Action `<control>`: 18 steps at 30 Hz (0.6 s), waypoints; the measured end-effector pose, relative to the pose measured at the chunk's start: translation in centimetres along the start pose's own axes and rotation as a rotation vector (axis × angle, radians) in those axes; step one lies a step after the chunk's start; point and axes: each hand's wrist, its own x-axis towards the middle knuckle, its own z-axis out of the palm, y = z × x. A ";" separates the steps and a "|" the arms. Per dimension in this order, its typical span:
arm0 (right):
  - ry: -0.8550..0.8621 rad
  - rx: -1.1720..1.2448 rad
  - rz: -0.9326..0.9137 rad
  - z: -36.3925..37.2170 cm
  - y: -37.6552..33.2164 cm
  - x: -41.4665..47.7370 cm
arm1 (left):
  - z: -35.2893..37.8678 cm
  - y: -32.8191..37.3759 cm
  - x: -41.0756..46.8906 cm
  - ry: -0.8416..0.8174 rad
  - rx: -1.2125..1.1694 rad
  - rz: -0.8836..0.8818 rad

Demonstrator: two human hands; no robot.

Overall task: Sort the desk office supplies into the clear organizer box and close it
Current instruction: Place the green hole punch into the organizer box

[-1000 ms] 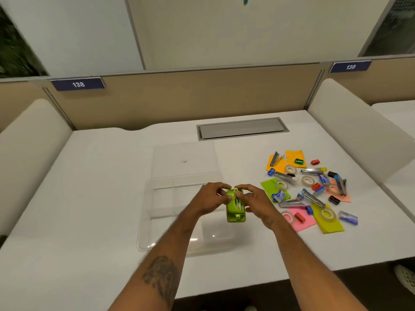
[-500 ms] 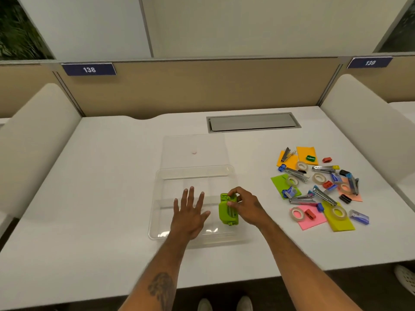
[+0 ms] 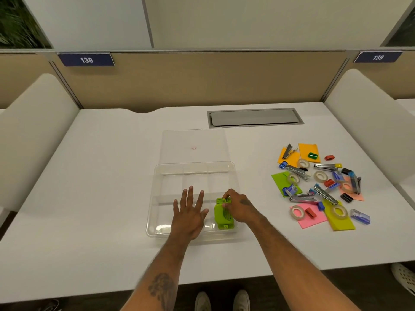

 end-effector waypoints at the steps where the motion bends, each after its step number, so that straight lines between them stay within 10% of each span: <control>1: 0.003 -0.037 0.006 0.0 0.0 0.1 | 0.0 0.0 0.0 0.001 0.001 -0.001; 18: 0.475 -0.360 -0.037 -2.6 3.3 -1.9 | -2.7 2.4 1.8 0.096 -0.009 0.113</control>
